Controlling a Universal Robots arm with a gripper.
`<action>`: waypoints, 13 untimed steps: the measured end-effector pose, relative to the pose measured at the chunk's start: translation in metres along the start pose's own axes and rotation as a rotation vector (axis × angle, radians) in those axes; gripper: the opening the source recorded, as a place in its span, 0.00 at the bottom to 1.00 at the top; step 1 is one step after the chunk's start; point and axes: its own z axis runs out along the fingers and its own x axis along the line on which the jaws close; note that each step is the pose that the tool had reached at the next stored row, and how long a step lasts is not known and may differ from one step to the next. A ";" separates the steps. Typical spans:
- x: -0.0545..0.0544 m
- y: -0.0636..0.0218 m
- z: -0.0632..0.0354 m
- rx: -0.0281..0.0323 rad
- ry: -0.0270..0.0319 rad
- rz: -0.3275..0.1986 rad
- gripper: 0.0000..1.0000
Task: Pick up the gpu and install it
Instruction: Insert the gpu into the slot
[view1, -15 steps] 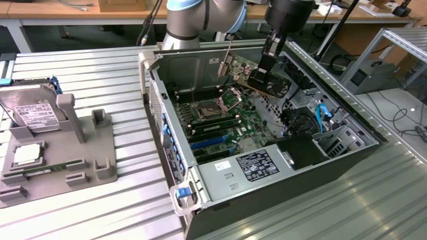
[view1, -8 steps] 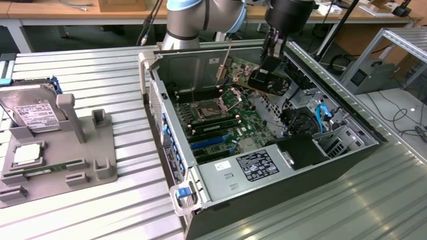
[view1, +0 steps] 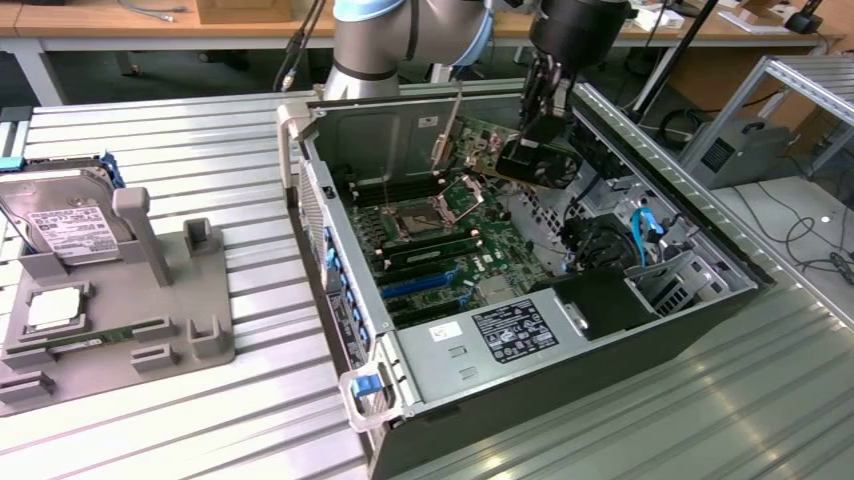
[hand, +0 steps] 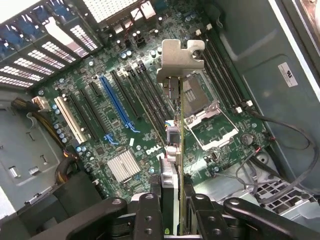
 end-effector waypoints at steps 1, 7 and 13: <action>0.000 0.0000 0.0000 0.0000 0.0003 -0.011 0.27; 0.000 0.0000 0.0000 -0.0002 0.0012 -0.058 0.27; 0.000 0.0000 0.0001 -0.0003 0.0023 -0.115 0.27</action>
